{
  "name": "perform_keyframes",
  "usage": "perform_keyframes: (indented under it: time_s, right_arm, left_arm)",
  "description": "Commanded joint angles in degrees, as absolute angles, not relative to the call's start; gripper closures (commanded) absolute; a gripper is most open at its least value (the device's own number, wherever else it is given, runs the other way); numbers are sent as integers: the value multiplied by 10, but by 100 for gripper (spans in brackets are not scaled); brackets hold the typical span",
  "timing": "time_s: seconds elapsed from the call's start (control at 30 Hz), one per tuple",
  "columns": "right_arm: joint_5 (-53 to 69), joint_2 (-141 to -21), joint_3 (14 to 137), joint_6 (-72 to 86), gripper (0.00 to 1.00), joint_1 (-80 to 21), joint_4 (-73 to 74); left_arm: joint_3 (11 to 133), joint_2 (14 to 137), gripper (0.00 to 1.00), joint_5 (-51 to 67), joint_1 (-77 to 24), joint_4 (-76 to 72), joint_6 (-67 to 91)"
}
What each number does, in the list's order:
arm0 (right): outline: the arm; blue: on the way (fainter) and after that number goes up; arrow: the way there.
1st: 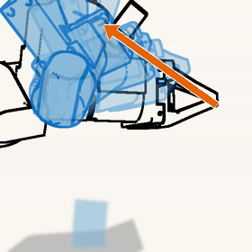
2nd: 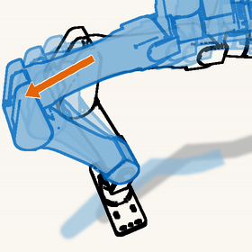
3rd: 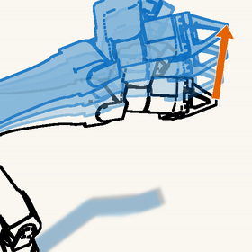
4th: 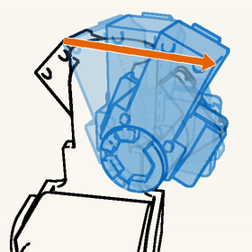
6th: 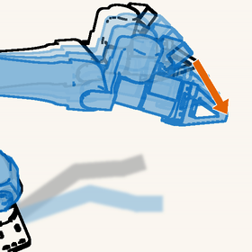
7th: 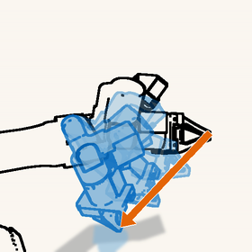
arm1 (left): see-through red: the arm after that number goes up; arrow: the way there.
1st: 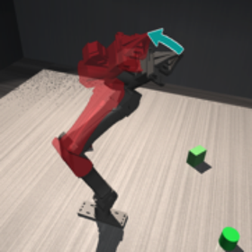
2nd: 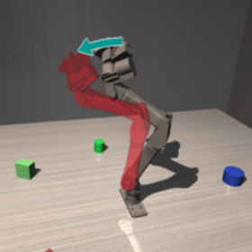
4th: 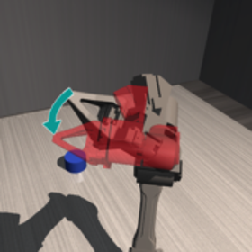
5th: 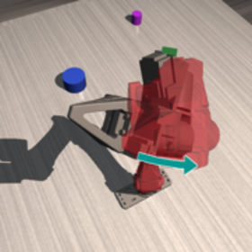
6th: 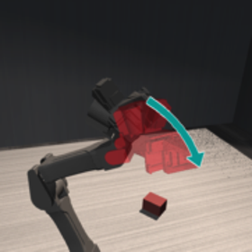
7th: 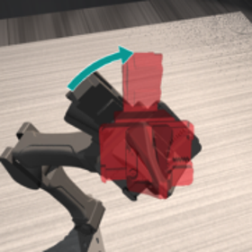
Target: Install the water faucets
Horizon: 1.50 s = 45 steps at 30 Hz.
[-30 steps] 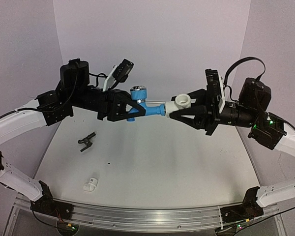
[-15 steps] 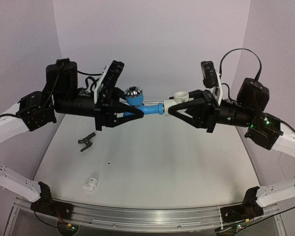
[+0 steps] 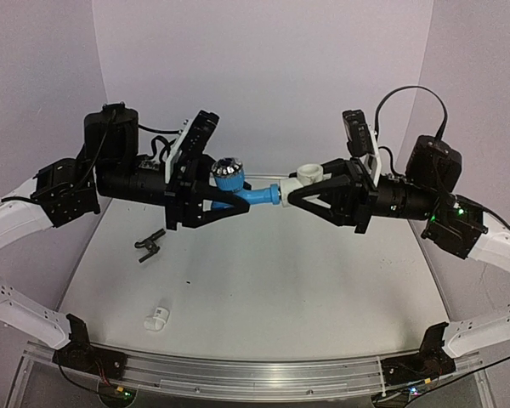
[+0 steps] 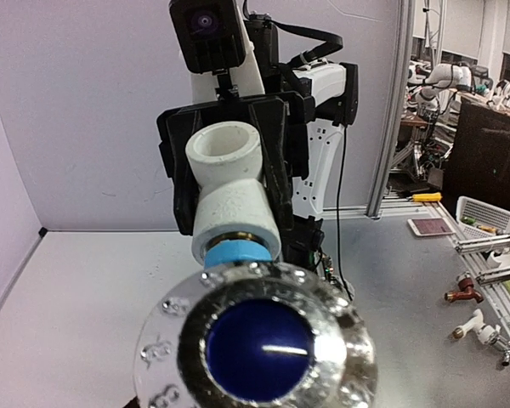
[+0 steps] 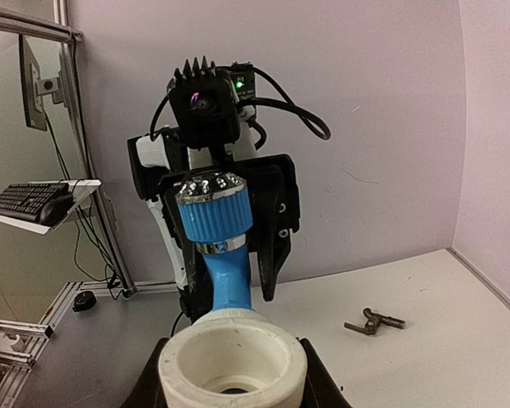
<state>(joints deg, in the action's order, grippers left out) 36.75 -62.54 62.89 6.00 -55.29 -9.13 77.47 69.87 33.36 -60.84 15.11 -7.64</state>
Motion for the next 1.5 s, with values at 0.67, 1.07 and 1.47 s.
perform_keyframes:
  time_s: [0.67,1.07,1.47]
  right_arm:
    - [279,-556,674,-354,100,-555,-85]
    - [332,-493,606,-755,100,-555,-7]
    - [365,-510,573,-937,100,-555,-7]
  left_arm:
    - [735,662,2,384,-574,111,136]
    - [688,695,0,628,-468,-111,414]
    - [680,807,0,714,-472,-240,577]
